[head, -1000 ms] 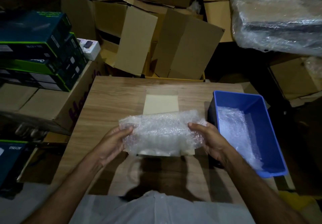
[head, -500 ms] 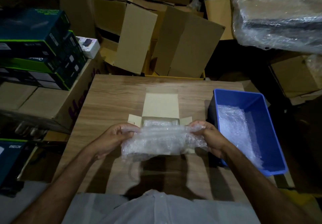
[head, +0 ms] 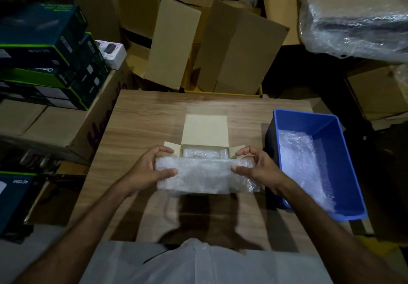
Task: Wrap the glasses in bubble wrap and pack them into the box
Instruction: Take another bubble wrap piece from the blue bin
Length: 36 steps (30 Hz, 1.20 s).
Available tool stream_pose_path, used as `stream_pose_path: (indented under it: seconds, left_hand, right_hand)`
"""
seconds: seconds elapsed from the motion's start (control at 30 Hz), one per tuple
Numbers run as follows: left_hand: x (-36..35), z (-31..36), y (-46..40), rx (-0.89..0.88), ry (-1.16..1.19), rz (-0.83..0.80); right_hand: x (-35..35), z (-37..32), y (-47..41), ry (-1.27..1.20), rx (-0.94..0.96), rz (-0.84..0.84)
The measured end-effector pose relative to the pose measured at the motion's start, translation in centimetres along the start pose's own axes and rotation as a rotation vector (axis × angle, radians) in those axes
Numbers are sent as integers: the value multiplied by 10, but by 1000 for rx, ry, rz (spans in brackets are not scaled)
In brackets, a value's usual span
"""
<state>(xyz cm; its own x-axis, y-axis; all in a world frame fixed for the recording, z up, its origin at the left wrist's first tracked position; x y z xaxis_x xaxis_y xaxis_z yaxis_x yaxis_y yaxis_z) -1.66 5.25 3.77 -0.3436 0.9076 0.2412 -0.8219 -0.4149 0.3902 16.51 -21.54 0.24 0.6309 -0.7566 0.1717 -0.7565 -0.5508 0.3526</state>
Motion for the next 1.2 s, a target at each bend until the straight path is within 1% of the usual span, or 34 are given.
stream_pose_path:
  seconds: [0.07, 0.13, 0.2, 0.27, 0.4, 0.47, 0.57, 0.63, 0.7, 0.73, 0.8, 0.87, 0.97, 1.03, 1.1, 1.13, 1.2]
  left_hand:
    - [-4, -2, -4, -56, -81, -36]
    - [-5, -9, -11, -119, -261, -60]
    - [-9, -14, -16, -223, -462, -57]
    - [-16, -17, -21, -297, -581, -65]
    - [-20, -25, -27, -313, -679, -126]
    - [-24, -25, -26, -324, -729, -164]
    - [-29, -29, -31, -327, -816, -203]
    - [-32, -32, -36, -340, -879, -226]
    - [-40, -28, -38, -422, -975, -239]
    - [-44, -25, -39, -481, -1032, -244]
    - [-51, -18, -37, -600, -1112, -263]
    - [-53, -21, -40, -656, -1176, -313]
    - [-59, -27, -41, -602, -1231, -407]
    - [-66, -30, -40, -539, -1294, -433]
    - [-72, -34, -38, -449, -1362, -475]
    - [-74, -36, -39, -417, -1378, -493]
    - [-78, -35, -42, -403, -1470, -515]
  right_hand:
    - [-6, -2, -1, 66, 66, -44]
    - [-14, -2, -2, 163, 104, -90]
    - [-20, 2, -2, 252, 147, -87]
    - [-25, 3, -4, 400, 206, -108]
    - [-36, 4, -8, 650, 183, -165]
    - [-41, 4, -10, 791, 230, -160]
    - [-51, 4, -5, 903, 334, -169]
    - [-58, 5, -5, 1031, 392, -188]
    - [-67, 4, -7, 1175, 479, -214]
    - [-72, 7, -8, 1206, 501, -233]
    - [-78, 11, -9, 1227, 459, -293]
    - [-82, 18, -10, 1206, 398, -372]
    - [-93, 27, -11, 1295, 375, -573]
    - [-97, 30, -16, 1324, 345, -641]
    - [-96, 27, -19, 1362, 369, -637]
    - [-94, 26, -20, 1359, 345, -615]
    - [-92, 24, -19, 1306, 309, -529]
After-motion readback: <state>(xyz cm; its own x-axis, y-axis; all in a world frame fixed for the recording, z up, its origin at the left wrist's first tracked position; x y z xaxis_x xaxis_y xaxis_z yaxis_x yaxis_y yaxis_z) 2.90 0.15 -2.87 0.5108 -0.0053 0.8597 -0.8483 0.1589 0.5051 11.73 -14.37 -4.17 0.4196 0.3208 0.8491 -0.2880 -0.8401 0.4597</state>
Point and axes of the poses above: each hand's wrist, its own y-axis away from the middle knuckle, its own x-axis out of the back of the hand, z = x × y, the point moved 5 cm from there along -y, towards the middle knuckle, and after that the axes turned 5 degrees about z, right-handed, at the moved point
